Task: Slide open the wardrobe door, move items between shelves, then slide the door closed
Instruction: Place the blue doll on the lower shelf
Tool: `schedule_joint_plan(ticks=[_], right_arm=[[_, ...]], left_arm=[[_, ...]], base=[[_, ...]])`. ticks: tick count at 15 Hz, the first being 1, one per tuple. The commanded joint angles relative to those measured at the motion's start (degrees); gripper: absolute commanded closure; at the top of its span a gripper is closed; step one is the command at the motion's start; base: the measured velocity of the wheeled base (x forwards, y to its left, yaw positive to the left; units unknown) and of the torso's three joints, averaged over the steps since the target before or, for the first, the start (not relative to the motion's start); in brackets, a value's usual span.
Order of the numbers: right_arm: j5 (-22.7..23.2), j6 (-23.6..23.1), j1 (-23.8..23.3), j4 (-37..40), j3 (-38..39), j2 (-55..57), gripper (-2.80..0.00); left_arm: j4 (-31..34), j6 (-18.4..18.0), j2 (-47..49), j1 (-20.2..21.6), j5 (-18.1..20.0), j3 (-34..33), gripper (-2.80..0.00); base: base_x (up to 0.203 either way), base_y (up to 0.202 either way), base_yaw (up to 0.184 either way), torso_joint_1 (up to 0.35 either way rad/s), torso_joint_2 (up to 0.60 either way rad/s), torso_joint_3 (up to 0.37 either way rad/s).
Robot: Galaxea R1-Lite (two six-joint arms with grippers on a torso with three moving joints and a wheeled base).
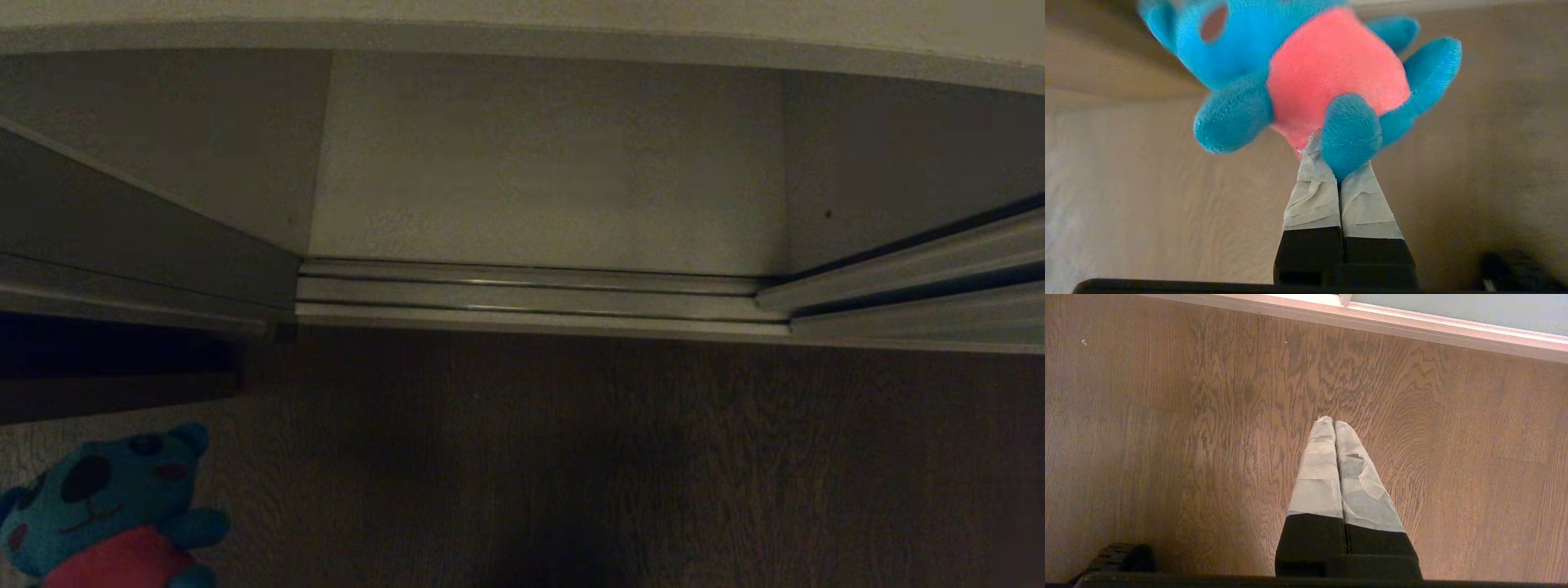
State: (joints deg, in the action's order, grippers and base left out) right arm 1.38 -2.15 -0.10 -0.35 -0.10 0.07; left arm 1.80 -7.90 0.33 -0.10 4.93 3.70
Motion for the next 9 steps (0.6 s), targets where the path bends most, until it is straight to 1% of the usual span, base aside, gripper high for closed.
schedule_joint_plan(ticks=[1, 2, 4, 9], right_arm=[[0.03, -0.05, 0.01, 0.00, 0.01, -0.16, 0.00], [0.03, -0.05, 0.01, -0.08, 0.01, -0.16, 0.00], [0.03, -0.05, 0.01, -0.01, 0.01, -0.16, 0.00], [0.03, -0.05, 0.01, -0.08, 0.01, -0.16, 0.00]], left_arm=[[1.50, -0.19, 3.10, 0.01, 2.70, 4.02, 0.00], [1.87, -0.22, 7.19, 0.01, 4.20, 5.74, 0.00], [1.00, 0.10, 18.68, -0.01, 7.02, 9.94, 0.00], [-6.63, 0.94, 49.66, -0.50, 13.09, 20.01, 0.00]], base=[[0.000, 0.000, 0.000, 0.000, 0.00, 0.000], [0.000, 0.000, 0.000, 0.000, 0.00, 0.000], [0.000, 0.000, 0.000, 0.000, 0.00, 0.000], [0.000, 0.000, 0.000, 0.000, 0.00, 0.000]])
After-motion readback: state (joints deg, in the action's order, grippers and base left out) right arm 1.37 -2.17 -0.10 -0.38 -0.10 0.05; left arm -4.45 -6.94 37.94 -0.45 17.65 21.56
